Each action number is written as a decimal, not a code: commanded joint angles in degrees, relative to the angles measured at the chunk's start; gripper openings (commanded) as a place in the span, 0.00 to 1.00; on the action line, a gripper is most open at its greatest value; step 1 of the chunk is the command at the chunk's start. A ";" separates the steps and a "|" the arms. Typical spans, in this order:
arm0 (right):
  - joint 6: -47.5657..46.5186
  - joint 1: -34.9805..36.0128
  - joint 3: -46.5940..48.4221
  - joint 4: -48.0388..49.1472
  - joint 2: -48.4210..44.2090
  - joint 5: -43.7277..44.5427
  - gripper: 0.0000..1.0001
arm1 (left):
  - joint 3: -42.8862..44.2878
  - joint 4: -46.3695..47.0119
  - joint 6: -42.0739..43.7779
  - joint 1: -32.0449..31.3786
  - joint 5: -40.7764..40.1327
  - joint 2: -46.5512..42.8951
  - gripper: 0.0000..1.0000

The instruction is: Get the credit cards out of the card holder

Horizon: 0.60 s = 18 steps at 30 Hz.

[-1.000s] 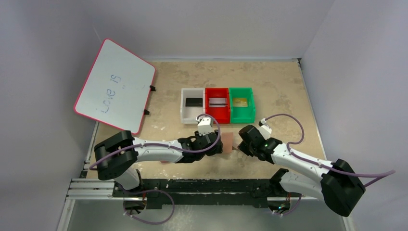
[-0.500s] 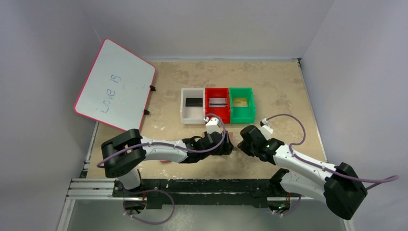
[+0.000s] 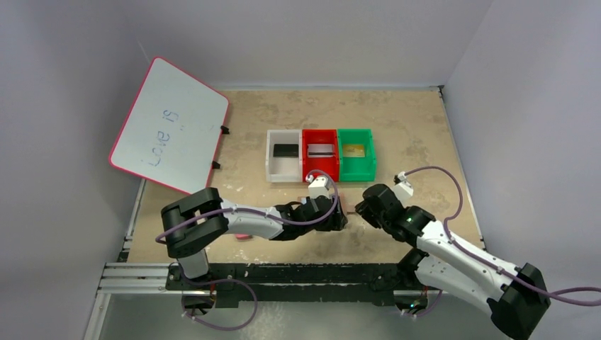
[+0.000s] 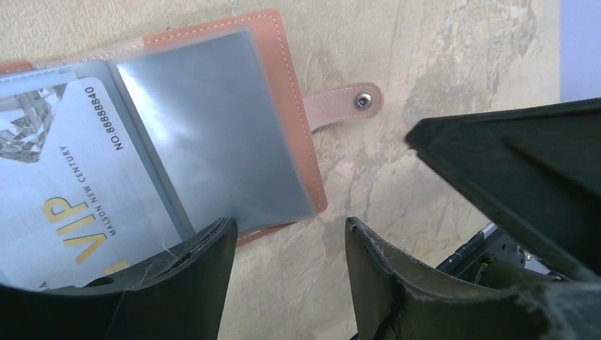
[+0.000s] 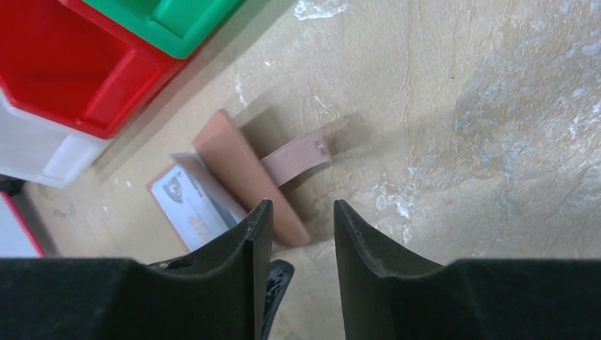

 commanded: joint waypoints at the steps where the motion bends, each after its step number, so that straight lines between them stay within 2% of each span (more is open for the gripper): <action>1: -1.06 -0.27 3.16 -2.64 -3.09 3.18 0.40 | 2.02 1.99 0.24 -0.64 0.49 0.84 0.57; 5: -7.38 -0.26 2.41 2.92 -5.22 0.84 0.37 | 3.01 0.19 0.59 -0.89 0.02 1.63 0.55; 8: -13.57 -0.27 2.58 8.02 -4.76 -3.24 0.24 | 3.80 -2.21 0.79 -0.99 -1.04 2.22 0.53; 10: -15.64 -0.32 3.44 10.13 -3.14 -5.74 0.19 | 3.97 -3.08 0.74 -1.12 -1.81 2.21 0.51; 14: -18.77 -0.65 5.27 13.75 0.98 -10.06 0.13 | 3.83 -3.68 0.72 -1.25 -2.50 1.97 0.50; 18: -21.67 -2.38 6.17 17.40 4.23 -14.42 0.12 | 3.85 -4.05 0.77 -1.25 -2.72 2.07 0.49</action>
